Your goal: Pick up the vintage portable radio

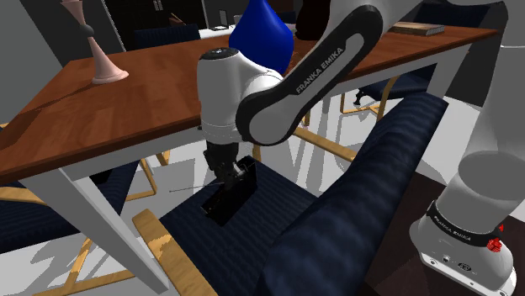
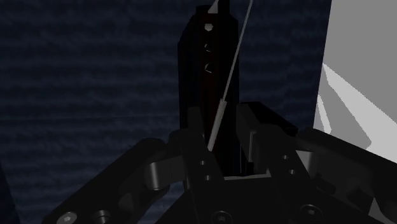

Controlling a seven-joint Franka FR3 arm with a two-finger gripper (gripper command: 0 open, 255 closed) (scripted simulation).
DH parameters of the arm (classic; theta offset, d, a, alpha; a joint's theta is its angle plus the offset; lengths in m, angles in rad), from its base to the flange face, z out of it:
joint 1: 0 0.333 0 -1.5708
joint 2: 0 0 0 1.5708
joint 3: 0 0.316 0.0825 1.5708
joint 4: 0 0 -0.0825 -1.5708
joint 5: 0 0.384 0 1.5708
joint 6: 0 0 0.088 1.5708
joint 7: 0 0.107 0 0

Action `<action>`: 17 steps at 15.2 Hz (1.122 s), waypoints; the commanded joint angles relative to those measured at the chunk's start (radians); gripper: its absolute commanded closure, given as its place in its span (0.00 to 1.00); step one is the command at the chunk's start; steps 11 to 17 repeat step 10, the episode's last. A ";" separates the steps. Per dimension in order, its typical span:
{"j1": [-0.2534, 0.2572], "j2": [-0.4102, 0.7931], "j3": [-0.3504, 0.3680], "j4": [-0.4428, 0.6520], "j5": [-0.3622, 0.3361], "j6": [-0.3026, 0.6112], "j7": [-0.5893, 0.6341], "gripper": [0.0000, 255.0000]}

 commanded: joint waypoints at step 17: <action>-0.049 -0.093 0.052 0.043 0.114 -0.099 -0.076 1.00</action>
